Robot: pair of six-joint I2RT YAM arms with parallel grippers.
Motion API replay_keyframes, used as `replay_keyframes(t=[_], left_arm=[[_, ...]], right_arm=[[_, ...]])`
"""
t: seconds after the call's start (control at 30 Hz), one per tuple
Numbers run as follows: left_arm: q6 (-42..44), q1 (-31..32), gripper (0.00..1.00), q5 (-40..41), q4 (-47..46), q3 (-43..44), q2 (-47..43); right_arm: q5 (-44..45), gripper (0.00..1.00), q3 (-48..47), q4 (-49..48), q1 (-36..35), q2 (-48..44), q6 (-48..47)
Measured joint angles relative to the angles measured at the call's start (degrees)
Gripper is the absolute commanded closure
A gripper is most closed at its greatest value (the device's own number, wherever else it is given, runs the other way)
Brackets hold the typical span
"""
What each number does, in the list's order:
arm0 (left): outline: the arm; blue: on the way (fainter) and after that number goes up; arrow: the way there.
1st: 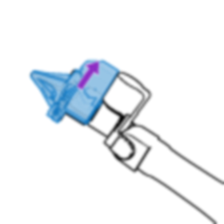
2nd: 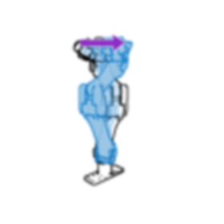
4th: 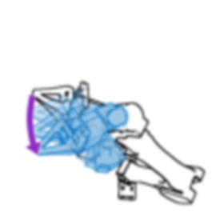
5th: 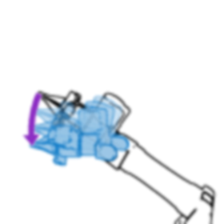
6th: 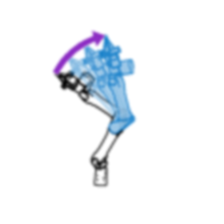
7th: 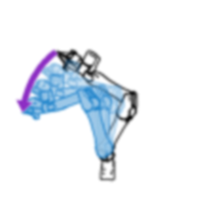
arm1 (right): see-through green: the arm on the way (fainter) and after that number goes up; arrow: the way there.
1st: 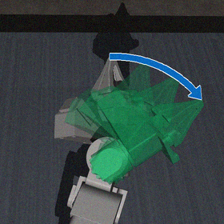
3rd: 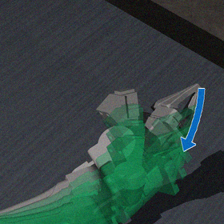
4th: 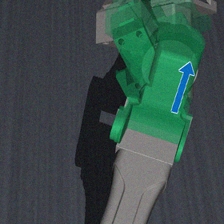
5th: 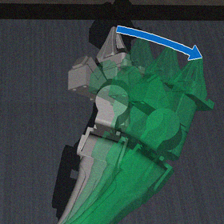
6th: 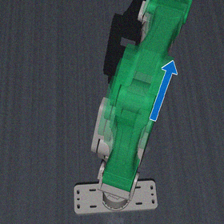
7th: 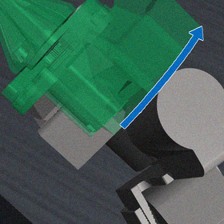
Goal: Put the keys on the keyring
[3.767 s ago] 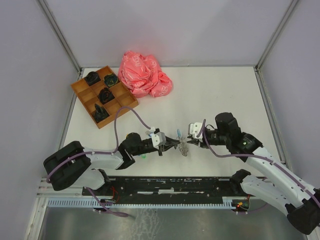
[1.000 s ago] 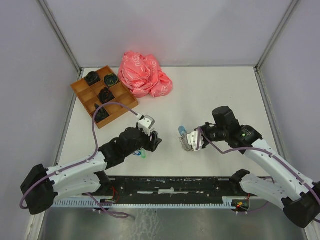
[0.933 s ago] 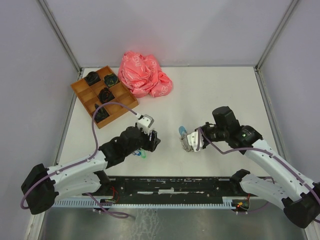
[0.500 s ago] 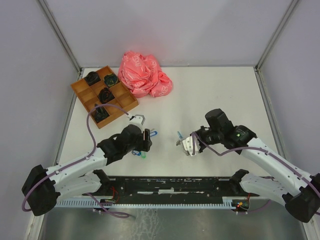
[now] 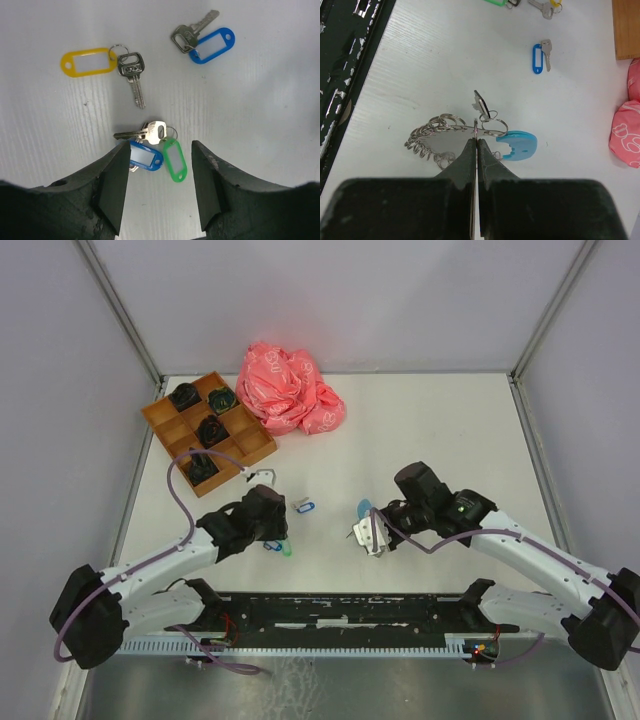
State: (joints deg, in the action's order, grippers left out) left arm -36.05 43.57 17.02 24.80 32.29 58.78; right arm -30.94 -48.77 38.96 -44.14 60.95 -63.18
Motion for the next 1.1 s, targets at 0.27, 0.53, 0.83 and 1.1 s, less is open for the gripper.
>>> replay_keyframes(t=[0.27, 0.53, 0.83, 1.1], left_arm=[[-1.4, -2.1, 0.4, -2.08, 1.7, 0.0, 4.79], [-3.15, -2.14, 0.47, -8.68, 1.7, 0.24, 7.61], [-3.13, -2.14, 0.67, -13.44, -0.46, 1.11, 13.57], [-3.13, -2.14, 0.63, -17.4, -5.2, 2.08, 14.86]], right_arm=[[0.46, 0.99, 0.9, -1.18, 0.0, -1.11, 1.2], [0.37, 0.99, 1.31, -2.23, 0.0, -1.11, 1.44], [0.37, 0.99, 1.79, -2.36, 0.0, -1.25, 1.66], [0.44, 0.99, 2.03, -2.49, 0.0, -1.7, 1.79]])
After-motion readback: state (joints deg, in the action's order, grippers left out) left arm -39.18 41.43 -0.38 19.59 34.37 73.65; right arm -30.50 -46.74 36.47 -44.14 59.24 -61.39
